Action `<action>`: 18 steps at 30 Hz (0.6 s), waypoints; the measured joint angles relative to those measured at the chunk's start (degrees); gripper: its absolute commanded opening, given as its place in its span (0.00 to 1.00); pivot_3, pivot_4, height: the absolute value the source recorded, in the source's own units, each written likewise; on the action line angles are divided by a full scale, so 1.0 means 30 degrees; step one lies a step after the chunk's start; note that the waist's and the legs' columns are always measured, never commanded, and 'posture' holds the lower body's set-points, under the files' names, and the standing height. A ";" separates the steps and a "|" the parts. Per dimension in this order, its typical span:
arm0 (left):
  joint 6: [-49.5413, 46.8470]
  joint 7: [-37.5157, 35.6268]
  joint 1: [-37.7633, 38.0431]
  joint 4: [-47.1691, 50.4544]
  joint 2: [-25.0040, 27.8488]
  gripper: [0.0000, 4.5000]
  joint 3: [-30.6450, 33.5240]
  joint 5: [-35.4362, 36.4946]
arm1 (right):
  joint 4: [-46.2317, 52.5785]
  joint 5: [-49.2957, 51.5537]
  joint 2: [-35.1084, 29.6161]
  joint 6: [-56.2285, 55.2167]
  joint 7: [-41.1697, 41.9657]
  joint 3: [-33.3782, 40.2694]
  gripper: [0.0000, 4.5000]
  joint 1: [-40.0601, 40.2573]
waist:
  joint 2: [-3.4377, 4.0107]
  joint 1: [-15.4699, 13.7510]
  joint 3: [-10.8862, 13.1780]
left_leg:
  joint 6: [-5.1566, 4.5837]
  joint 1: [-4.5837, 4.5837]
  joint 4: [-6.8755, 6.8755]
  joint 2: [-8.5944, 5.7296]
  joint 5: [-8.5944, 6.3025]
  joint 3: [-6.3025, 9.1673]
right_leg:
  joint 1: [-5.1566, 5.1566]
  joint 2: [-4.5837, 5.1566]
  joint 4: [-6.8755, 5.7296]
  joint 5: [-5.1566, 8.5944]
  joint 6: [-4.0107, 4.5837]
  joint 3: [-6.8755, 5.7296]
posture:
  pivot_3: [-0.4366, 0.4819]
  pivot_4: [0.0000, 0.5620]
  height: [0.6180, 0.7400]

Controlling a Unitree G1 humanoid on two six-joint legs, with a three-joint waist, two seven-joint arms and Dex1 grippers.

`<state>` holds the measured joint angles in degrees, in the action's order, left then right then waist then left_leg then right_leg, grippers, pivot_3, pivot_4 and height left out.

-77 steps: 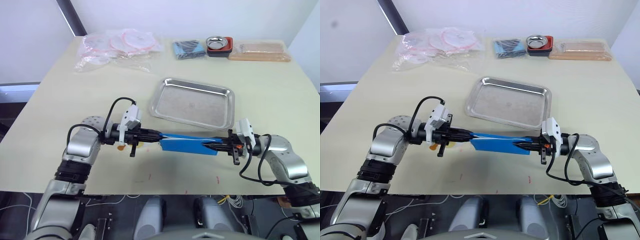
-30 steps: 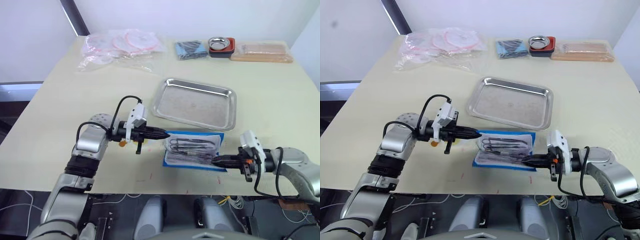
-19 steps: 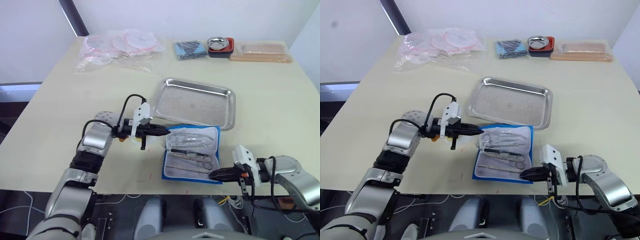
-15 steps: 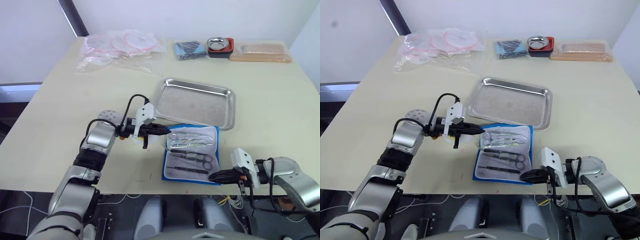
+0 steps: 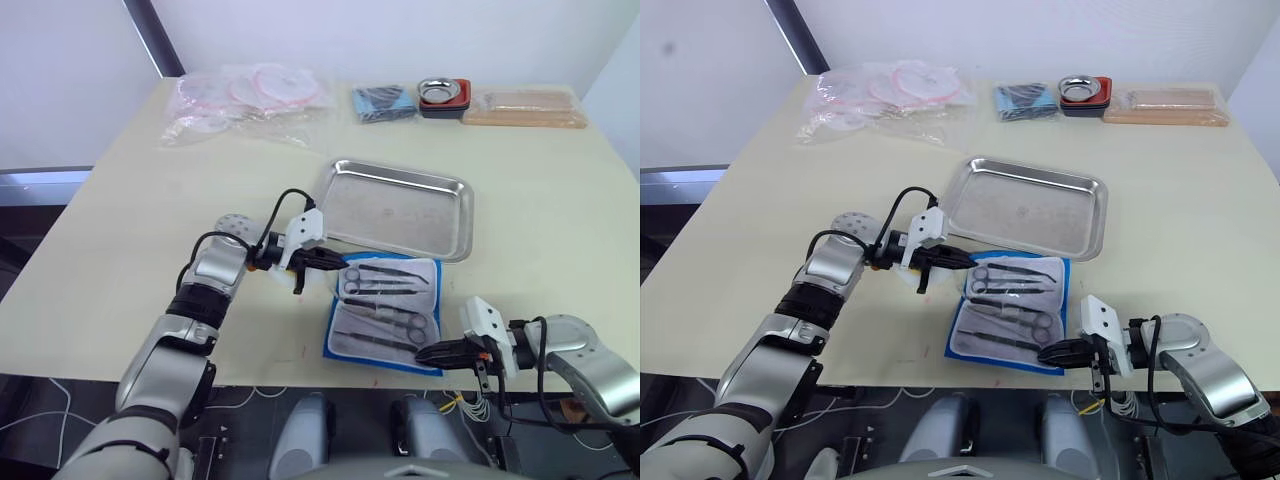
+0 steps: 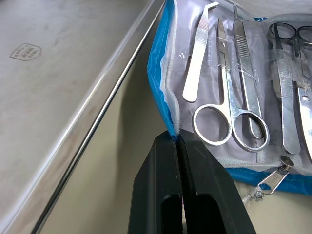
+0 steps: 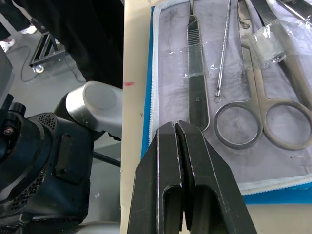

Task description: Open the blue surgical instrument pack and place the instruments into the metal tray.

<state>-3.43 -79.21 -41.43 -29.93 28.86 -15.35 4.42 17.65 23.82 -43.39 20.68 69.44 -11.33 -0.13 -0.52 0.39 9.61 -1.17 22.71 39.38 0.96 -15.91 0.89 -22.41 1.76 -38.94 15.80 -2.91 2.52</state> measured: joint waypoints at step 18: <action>-0.2913 0.0936 0.0695 0.1431 0.0092 0.00 0.0284 -0.0299 | 0.0165 -0.0528 -0.0008 -0.0427 -0.0008 -0.0191 0.01 0.0238 | 0.0059 0.0115 -0.0100 | 0.0000 -0.0025 -0.0002 0.0004 0.0000 0.0005 | 0.0009 -0.0017 -0.0013 0.0001 -0.0001 0.0010 | 0.48 0.27 1.00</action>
<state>-12.17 -76.40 -39.35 -25.64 29.14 -14.50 3.53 18.15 22.24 -43.41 19.40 69.41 -11.90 0.59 -0.34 0.74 9.31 -1.17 22.64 39.38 0.97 -15.91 0.90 -22.38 1.71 -38.97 15.81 -2.91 2.55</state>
